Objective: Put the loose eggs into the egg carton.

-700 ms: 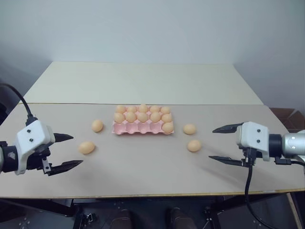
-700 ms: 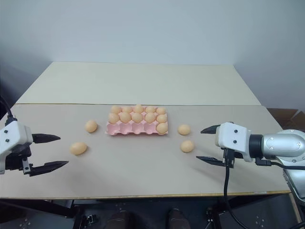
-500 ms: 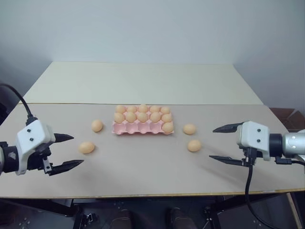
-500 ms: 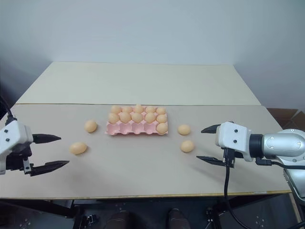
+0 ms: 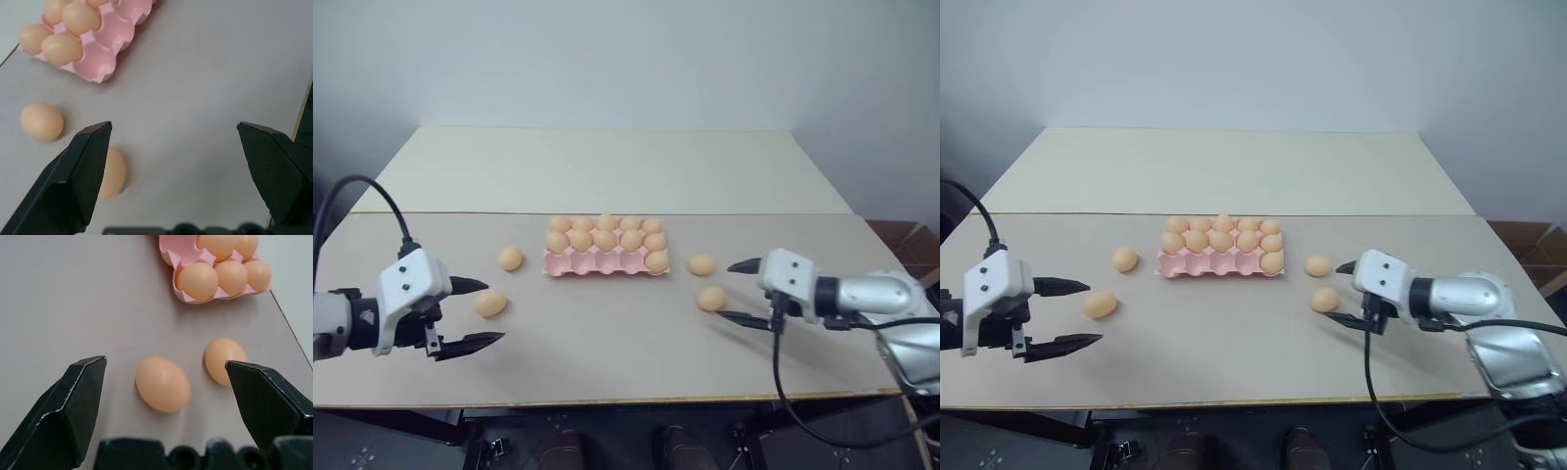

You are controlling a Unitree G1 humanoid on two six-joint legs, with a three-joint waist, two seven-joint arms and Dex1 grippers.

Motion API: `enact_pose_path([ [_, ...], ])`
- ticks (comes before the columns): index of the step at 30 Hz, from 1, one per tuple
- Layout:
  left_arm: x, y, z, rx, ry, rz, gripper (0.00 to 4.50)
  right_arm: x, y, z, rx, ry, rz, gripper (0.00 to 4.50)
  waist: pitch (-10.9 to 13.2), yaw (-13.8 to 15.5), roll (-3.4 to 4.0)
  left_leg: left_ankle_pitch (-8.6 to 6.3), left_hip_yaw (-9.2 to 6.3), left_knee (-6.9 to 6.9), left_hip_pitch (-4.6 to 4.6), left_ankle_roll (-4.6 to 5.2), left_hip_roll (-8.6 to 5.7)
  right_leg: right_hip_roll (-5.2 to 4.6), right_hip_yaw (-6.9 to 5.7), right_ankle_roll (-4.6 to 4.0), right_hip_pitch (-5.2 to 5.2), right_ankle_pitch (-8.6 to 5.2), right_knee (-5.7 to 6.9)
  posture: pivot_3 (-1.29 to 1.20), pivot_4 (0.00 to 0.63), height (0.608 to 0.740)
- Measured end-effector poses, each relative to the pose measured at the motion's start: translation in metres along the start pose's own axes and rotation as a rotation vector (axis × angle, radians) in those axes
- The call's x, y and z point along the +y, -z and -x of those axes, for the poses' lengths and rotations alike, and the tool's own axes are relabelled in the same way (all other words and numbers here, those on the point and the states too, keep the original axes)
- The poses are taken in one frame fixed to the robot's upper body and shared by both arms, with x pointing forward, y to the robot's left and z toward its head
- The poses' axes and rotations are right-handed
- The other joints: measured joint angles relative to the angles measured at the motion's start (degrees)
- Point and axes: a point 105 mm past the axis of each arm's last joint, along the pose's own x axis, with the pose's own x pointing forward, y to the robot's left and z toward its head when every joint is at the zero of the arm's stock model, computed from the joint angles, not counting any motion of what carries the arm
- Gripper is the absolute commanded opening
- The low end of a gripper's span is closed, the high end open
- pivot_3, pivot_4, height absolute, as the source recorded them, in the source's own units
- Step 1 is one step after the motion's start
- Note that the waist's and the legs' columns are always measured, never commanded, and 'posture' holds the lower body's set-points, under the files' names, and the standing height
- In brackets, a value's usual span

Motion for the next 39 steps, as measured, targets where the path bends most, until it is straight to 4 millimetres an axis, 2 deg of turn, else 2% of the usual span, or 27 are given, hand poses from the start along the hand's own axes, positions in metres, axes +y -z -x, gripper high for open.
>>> enact_pose_path([
  [6, -0.006, 0.0, -0.01, -0.008, 0.053, 0.005, 4.47, -0.001, 0.018, -0.022, 0.04, -0.02, -0.013, 4.5, 0.0, 0.0, 0.0, 0.01, 0.0, 0.0, -0.01, 0.01, 0.0, 0.01, 0.0, 0.0, 0.0, 0.01, 0.01, 0.0, 0.15, 0.74],
  [12, -0.009, -0.002, -0.013, -0.015, 0.07, -0.011, 4.47, -0.003, 0.028, -0.024, 0.058, -0.03, -0.023, 4.5, 0.0, 0.0, 0.0, 0.01, 0.0, 0.0, 0.0, 0.01, 0.0, 0.01, 0.0, 0.01, 0.02, 0.01, 0.01, 0.0, 0.15, 0.74],
  [14, -0.01, -0.003, -0.013, -0.018, 0.071, -0.019, 4.5, -0.001, 0.032, -0.028, 0.063, -0.039, -0.041, 4.12, 0.0, 0.0, 0.0, 0.01, 0.0, 0.0, 0.0, 0.01, 0.0, 0.01, 0.0, 0.01, 0.01, 0.01, 0.02, 0.0, 0.15, 0.74],
  [19, -0.011, -0.002, -0.015, -0.02, 0.072, -0.022, 4.5, 0.002, 0.043, -0.033, 0.076, -0.045, -0.082, 2.54, 0.0, -0.2, 0.0, 0.01, 0.0, 0.0, 0.01, 0.01, 0.0, 0.02, 0.01, 0.01, 0.02, 0.01, 0.03, 0.0, 0.15, 0.74],
  [26, -0.01, -0.002, -0.015, -0.021, 0.07, -0.025, 4.5, 0.002, 0.042, -0.034, 0.082, -0.041, -0.045, 2.54, 0.0, -0.3, 0.0, 0.01, 0.0, 0.0, 0.03, 0.01, 0.0, 0.02, 0.01, 0.02, 0.03, 0.01, 0.03, 0.0, 0.15, 0.74],
  [28, -0.009, 0.001, -0.014, -0.014, 0.065, -0.012, 4.5, 0.003, 0.037, -0.034, 0.071, -0.044, -0.026, 2.54, 0.0, -0.4, 0.01, 0.01, 0.0, 0.0, 0.02, 0.01, 0.0, 0.02, 0.01, 0.02, 0.02, 0.02, 0.03, 0.0, 0.15, 0.74],
  [31, -0.006, 0.008, -0.009, 0.014, 0.038, 0.006, 4.5, -0.001, 0.017, -0.037, 0.02, -0.038, 0.027, 2.54, 0.0, -0.9, 0.02, 0.01, 0.0, 0.0, 0.03, 0.01, 0.01, 0.03, 0.02, 0.02, 0.01, 0.02, 0.04, 0.0, 0.15, 0.74],
  [35, -0.006, 0.017, -0.002, 0.066, 0.032, 0.02, 4.5, -0.024, -0.036, -0.053, -0.11, 0.027, 0.135, 2.54, 0.0, -1.7, 0.04, 0.0, 0.03, -0.04, 0.21, 0.01, 0.05, 0.07, 0.04, -0.01, 0.04, 0.01, 0.13, 0.0, 0.15, 0.74],
  [39, -0.006, 0.02, 0.0, 0.075, 0.037, 0.031, 4.5, -0.03, -0.059, -0.08, -0.14, 0.033, 0.211, 2.54, 0.0, -1.4, 0.03, 0.0, 0.05, -0.09, 0.12, 0.0, 0.04, 0.06, 0.03, -0.02, -0.01, 0.01, 0.07, 0.0, 0.15, 0.74],
])
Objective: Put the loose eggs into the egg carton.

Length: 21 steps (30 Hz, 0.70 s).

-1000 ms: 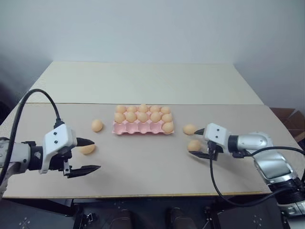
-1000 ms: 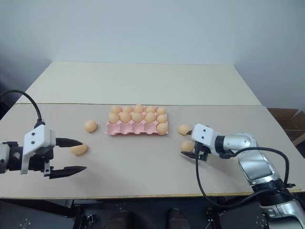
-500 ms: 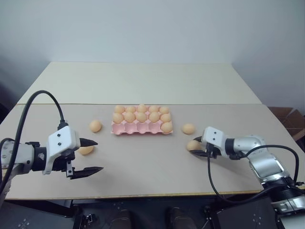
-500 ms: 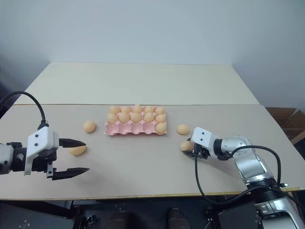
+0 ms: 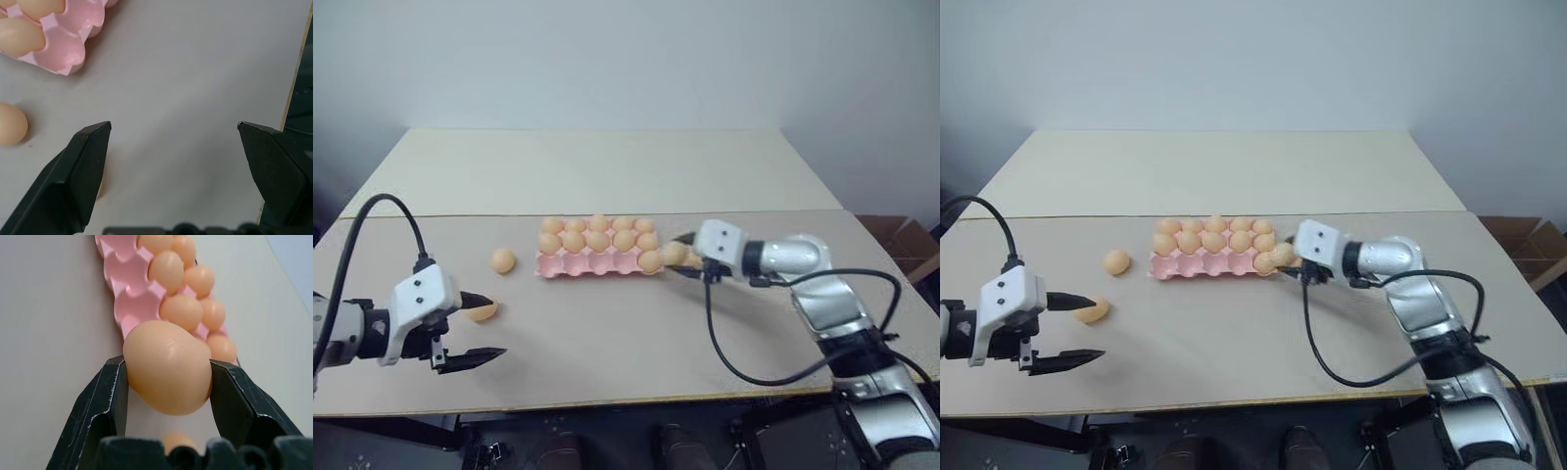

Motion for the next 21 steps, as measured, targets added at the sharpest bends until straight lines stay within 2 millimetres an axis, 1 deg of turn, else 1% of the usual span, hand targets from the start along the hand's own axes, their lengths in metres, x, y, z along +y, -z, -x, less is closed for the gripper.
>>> enact_pose_path([
  [1, 0.0, 0.001, 0.001, 0.005, 0.002, 0.0, 4.5, 0.003, -0.002, -0.011, -0.006, -0.014, 0.014, 2.54, 0.0, 0.0, 0.0, 0.0, 0.0, 0.0, -0.05, 0.0, 0.0, -0.01, 0.0, 0.0, -0.03, 0.01, 0.0, 0.0, 0.15, 0.74],
  [4, -0.001, 0.004, 0.003, 0.021, -0.002, 0.004, 4.5, 0.007, -0.003, -0.035, -0.013, -0.026, 0.018, 2.54, 0.0, 0.2, 0.01, 0.0, 0.0, 0.0, -0.11, 0.0, -0.02, -0.04, -0.02, 0.0, -0.04, 0.03, -0.01, 0.0, 0.15, 0.74],
  [8, -0.003, 0.006, 0.004, 0.028, -0.007, 0.008, 4.5, 0.003, 0.003, -0.047, 0.012, 0.0, 0.022, 2.54, 0.0, 0.3, 0.01, 0.0, 0.01, 0.01, -0.14, 0.0, -0.02, -0.06, -0.02, -0.02, -0.04, 0.03, -0.04, 0.0, 0.15, 0.74],
  [10, -0.004, 0.005, 0.005, 0.029, -0.012, 0.001, 4.5, 0.006, 0.005, -0.051, 0.005, -0.007, 0.02, 2.54, 0.0, 0.2, 0.01, 0.0, 0.01, 0.01, -0.13, 0.0, -0.01, -0.04, -0.02, 0.0, -0.04, 0.04, -0.03, 0.0, 0.15, 0.74],
  [13, -0.005, 0.006, 0.005, 0.033, -0.012, 0.0, 4.5, 0.011, 0.006, -0.056, 0.006, -0.025, -0.004, 3.16, 0.0, 0.1, 0.01, 0.01, -0.01, 0.01, -0.11, 0.0, 0.02, 0.0, -0.03, 0.11, -0.06, 0.12, 0.04, 0.0, 0.15, 0.74],
  [17, -0.004, 0.006, 0.005, 0.036, -0.023, -0.004, 4.5, 0.009, 0.003, -0.059, 0.001, -0.029, -0.02, 4.47, 0.0, 0.0, 0.02, 0.01, -0.01, 0.0, -0.06, 0.0, 0.02, 0.01, -0.03, 0.08, -0.05, 0.1, 0.06, 0.0, 0.15, 0.74],
  [21, -0.002, 0.001, 0.003, 0.024, -0.026, -0.02, 4.5, 0.002, -0.001, -0.056, -0.015, -0.002, -0.026, 4.49, 0.0, 0.0, 0.02, 0.01, 0.0, 0.0, -0.09, 0.0, 0.02, 0.0, -0.02, 0.12, -0.05, 0.13, 0.04, 0.0, 0.15, 0.74],
])
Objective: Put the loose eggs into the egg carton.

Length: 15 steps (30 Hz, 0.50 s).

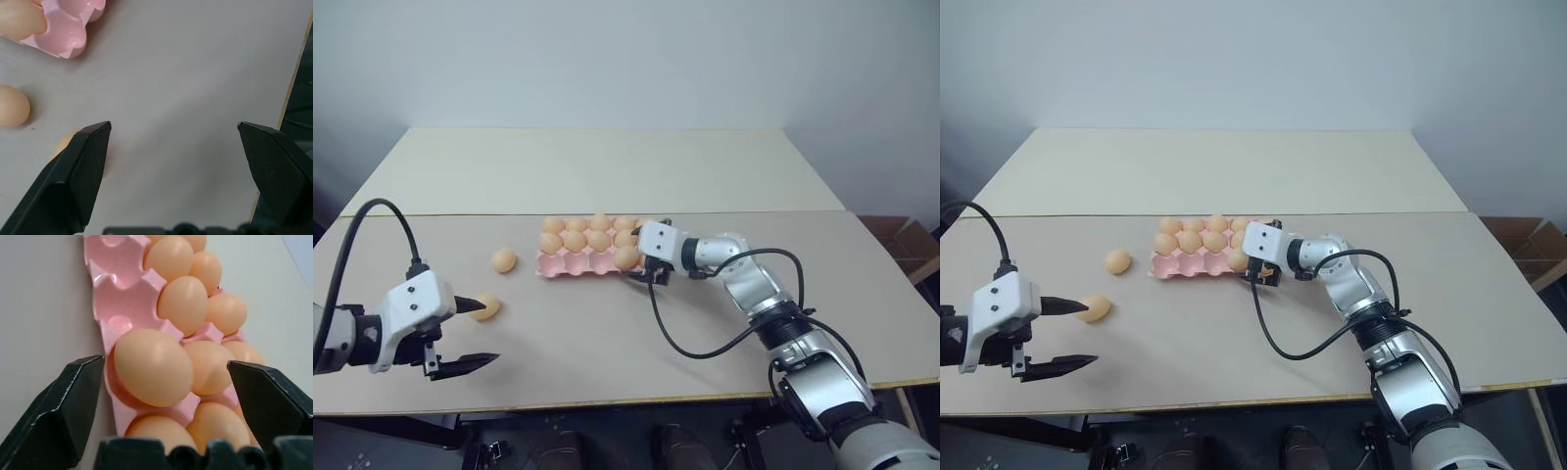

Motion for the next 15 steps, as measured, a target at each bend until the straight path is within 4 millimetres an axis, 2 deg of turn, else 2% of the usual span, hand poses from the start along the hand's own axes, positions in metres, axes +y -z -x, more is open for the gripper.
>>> enact_pose_path([
  [4, -0.001, 0.0, -0.002, -0.001, 0.009, 0.0, 4.5, -0.003, -0.006, 0.01, -0.016, 0.018, 0.031, 4.49, 0.0, 0.1, 0.0, 0.0, 0.0, 0.0, -0.03, 0.0, 0.0, -0.02, -0.02, 0.05, 0.0, 0.03, -0.03, 0.0, 0.15, 0.74],
  [6, 0.0, -0.001, -0.003, -0.005, 0.008, -0.003, 4.5, -0.006, -0.003, 0.028, -0.017, 0.024, 0.027, 4.49, 0.0, 0.5, 0.01, 0.0, 0.0, 0.0, -0.06, 0.0, -0.03, -0.06, -0.04, 0.05, 0.0, 0.01, -0.07, 0.0, 0.15, 0.74],
  [10, 0.002, -0.006, -0.005, -0.018, 0.006, -0.018, 4.5, -0.017, 0.013, 0.067, 0.038, 0.058, 0.01, 4.49, 0.0, 0.4, 0.01, 0.0, 0.04, 0.01, -0.03, 0.0, -0.04, -0.08, 0.0, -0.13, 0.03, -0.1, -0.09, 0.0, 0.15, 0.74],
  [15, 0.001, -0.008, -0.011, -0.027, 0.027, -0.024, 4.5, -0.021, 0.037, 0.099, 0.141, 0.038, -0.005, 4.49, 0.0, 0.1, 0.01, 0.0, 0.04, 0.0, 0.07, 0.0, -0.01, -0.01, 0.02, -0.14, 0.03, -0.1, -0.03, 0.0, 0.15, 0.74],
])
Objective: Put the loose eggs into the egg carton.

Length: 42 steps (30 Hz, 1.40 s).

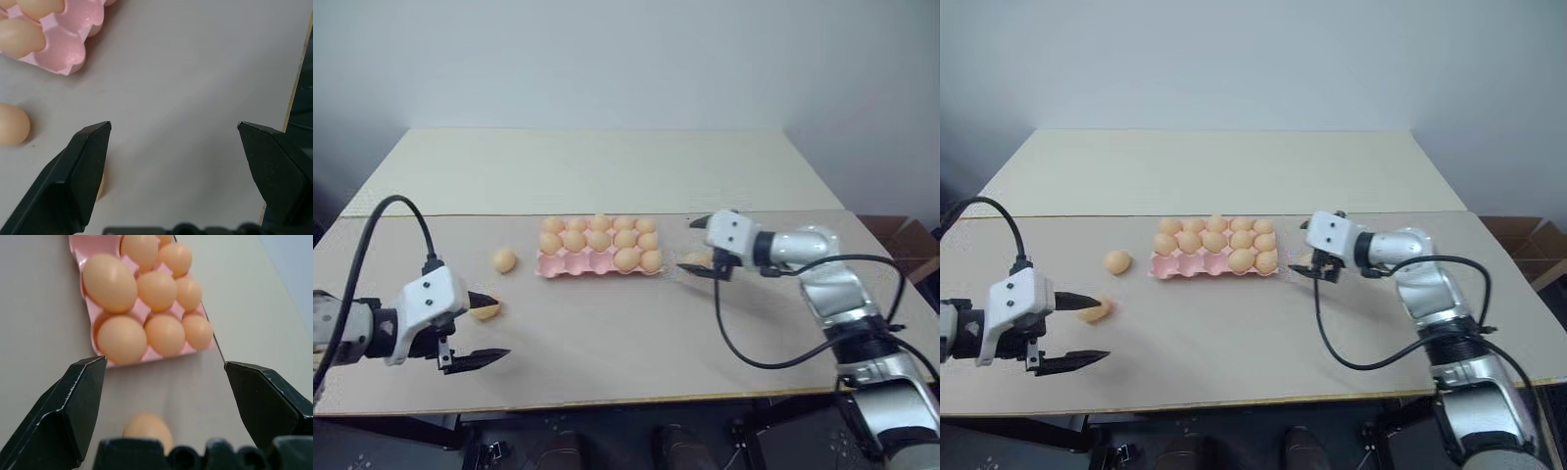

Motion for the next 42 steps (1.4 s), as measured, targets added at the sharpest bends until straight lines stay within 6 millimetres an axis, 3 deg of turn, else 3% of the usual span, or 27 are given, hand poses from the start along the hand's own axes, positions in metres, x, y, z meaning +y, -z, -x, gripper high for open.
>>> enact_pose_path([
  [5, 0.001, -0.002, -0.001, -0.01, 0.004, 0.0, 4.5, 0.003, 0.028, 0.021, 0.1, -0.037, -0.031, 4.49, 0.0, -0.2, 0.0, 0.0, 0.02, 0.0, 0.0, 0.0, -0.01, 0.0, 0.04, 0.01, 0.0, 0.0, -0.02, 0.0, 0.15, 0.74],
  [19, 0.004, -0.002, -0.003, -0.016, 0.005, 0.002, 4.5, 0.006, 0.031, 0.022, 0.097, -0.05, -0.045, 4.49, 0.0, 0.1, 0.0, 0.0, 0.05, 0.0, 0.0, 0.0, -0.03, -0.03, 0.05, 0.01, 0.01, 0.0, -0.04, 0.0, 0.15, 0.74],
  [32, 0.008, -0.005, -0.007, -0.026, 0.008, -0.024, 4.5, -0.003, 0.045, -0.028, 0.09, -0.024, -0.128, 4.49, 0.0, -0.2, 0.01, 0.0, 0.05, -0.01, -0.04, 0.01, -0.03, -0.01, 0.1, 0.2, -0.01, 0.13, -0.06, 0.0, 0.15, 0.74],
  [35, 0.009, -0.004, -0.007, -0.023, 0.001, -0.031, 4.5, -0.002, 0.05, -0.033, 0.099, -0.046, -0.152, 3.91, 0.0, 0.0, 0.01, 0.0, 0.05, -0.01, -0.04, 0.01, -0.03, -0.01, 0.08, 0.2, 0.01, 0.13, -0.06, 0.0, 0.15, 0.74],
  [40, 0.008, -0.001, -0.008, -0.013, 0.002, -0.022, 4.5, 0.004, 0.059, -0.035, 0.115, -0.063, -0.18, 2.19, 0.0, -0.1, 0.02, 0.0, 0.05, -0.01, -0.03, 0.01, -0.02, -0.01, 0.08, 0.24, 0.0, 0.15, -0.05, 0.0, 0.15, 0.74],
  [42, 0.008, 0.0, -0.008, -0.013, 0.0, -0.021, 4.5, 0.003, 0.06, -0.035, 0.119, -0.057, -0.163, 1.85, 0.0, -0.1, 0.02, 0.0, 0.04, -0.01, -0.01, 0.01, -0.02, 0.0, 0.08, 0.23, 0.01, 0.15, -0.03, 0.0, 0.15, 0.74],
])
